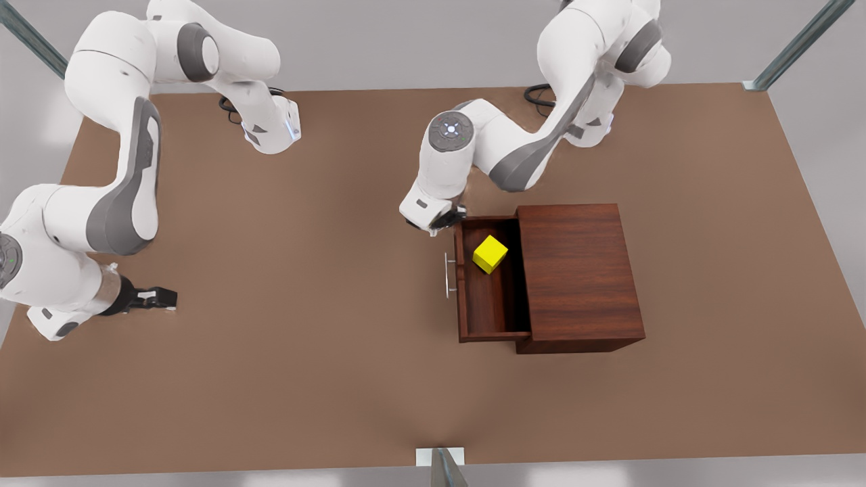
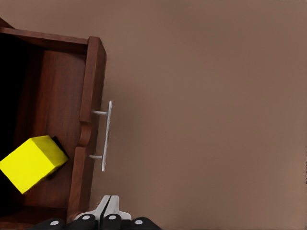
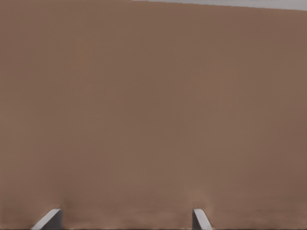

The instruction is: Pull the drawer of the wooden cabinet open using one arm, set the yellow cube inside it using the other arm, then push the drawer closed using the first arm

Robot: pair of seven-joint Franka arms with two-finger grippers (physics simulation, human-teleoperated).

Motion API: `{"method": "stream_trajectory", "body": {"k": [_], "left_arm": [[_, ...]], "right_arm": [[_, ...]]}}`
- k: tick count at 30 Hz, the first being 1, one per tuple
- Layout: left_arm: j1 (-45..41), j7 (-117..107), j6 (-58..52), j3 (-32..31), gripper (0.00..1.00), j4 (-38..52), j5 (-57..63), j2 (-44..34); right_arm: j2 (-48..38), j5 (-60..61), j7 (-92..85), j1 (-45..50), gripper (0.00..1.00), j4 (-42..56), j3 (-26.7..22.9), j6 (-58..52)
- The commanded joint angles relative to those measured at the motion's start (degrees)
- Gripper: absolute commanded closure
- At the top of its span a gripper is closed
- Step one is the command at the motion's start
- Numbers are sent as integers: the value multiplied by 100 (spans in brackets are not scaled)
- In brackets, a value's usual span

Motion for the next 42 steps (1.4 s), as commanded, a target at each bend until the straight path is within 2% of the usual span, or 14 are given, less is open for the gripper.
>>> {"method": "stream_trajectory", "body": {"k": [1,2,6,13,21,30,42], "left_arm": [[-329,-10440,1333,27,100,222,617,439],[-408,-10766,1694,35,100,214,626,659],[-496,-11680,1818,492,100,161,617,1038],[-698,-11874,1976,721,100,99,626,1477],[-698,-11408,948,976,100,90,617,1433],[-294,-8780,-590,950,100,126,134,1372],[216,-7313,-1460,1020,100,143,160,1301]], "right_arm": [[-1073,40,201,0,0,-1957,22,1445],[-1523,49,272,-9,0,-2699,14,1878],[-1444,58,510,53,0,-2664,14,1948],[-1409,66,729,44,0,-2620,5,2054],[-1400,40,729,61,0,-2620,5,2054],[-1391,31,729,61,0,-2620,14,2063],[-1382,40,773,61,0,-2585,14,2054]]}}
